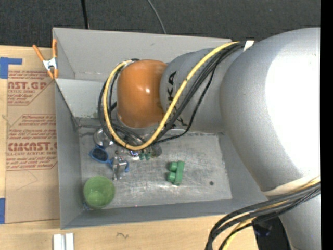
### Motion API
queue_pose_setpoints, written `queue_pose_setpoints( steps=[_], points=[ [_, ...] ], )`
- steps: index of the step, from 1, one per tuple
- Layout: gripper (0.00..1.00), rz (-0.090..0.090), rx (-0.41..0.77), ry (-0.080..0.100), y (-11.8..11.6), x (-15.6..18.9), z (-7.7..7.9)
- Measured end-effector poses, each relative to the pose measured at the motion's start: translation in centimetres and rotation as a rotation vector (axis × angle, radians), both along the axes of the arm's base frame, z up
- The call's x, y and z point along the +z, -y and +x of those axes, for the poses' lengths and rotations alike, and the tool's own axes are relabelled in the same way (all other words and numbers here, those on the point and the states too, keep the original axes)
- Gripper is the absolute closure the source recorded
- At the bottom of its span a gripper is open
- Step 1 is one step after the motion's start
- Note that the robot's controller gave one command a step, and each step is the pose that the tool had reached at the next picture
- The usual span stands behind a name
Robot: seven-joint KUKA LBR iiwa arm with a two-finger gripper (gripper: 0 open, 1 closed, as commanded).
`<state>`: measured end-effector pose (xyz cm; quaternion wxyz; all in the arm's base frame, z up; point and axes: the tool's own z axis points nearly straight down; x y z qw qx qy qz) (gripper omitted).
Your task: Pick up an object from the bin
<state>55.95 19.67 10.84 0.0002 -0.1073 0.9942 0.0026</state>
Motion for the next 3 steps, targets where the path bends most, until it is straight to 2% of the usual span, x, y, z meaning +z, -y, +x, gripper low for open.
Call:
queue_pose_setpoints(
  steps=[1,2,3],
  points=[
    [1.0,-0.003,-0.007,0.001,0.6,0.1,0.2],
    [1.0,-0.002,-0.006,0.012,0.5,12.3,1.1],
    [1.0,-0.004,-0.006,0.003,0.6,11.8,1.0]
  ],
)
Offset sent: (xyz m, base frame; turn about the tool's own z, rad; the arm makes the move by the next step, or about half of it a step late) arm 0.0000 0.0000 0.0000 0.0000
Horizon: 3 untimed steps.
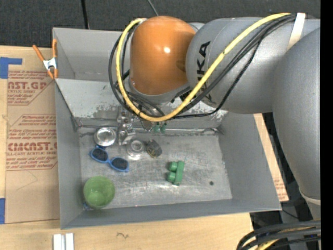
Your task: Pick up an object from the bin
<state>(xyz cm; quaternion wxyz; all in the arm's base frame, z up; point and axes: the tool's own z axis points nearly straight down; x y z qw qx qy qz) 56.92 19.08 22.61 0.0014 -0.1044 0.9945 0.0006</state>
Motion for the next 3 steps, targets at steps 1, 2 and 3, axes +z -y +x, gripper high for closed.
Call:
queue_pose_setpoints(
  steps=[1,2,3],
  points=[
    [1.0,-0.004,-0.126,-0.009,4.3,-8.8,-1.1],
    [0.0,0.0,-0.124,-0.002,4.1,-8.4,-0.9],
    [0.0,0.0,0.078,-0.002,-0.8,-15.2,-1.4]
  ],
)
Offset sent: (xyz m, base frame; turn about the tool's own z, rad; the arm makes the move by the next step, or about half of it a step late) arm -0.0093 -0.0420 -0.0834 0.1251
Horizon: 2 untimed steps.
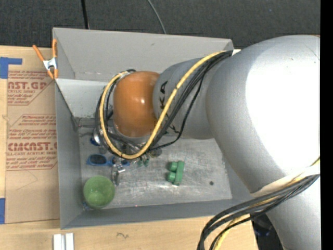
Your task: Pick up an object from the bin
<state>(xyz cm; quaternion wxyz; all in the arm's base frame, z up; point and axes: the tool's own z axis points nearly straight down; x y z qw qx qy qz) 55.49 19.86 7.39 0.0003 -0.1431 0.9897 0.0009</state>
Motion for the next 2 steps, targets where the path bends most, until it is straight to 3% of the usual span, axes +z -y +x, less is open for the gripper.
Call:
queue_pose_setpoints(
  steps=[1,2],
  points=[
    [1.0,0.0,-0.002,-0.001,0.0,0.2,0.1],
    [1.0,0.001,0.308,0.009,-0.9,13.9,-0.2]
  ],
)
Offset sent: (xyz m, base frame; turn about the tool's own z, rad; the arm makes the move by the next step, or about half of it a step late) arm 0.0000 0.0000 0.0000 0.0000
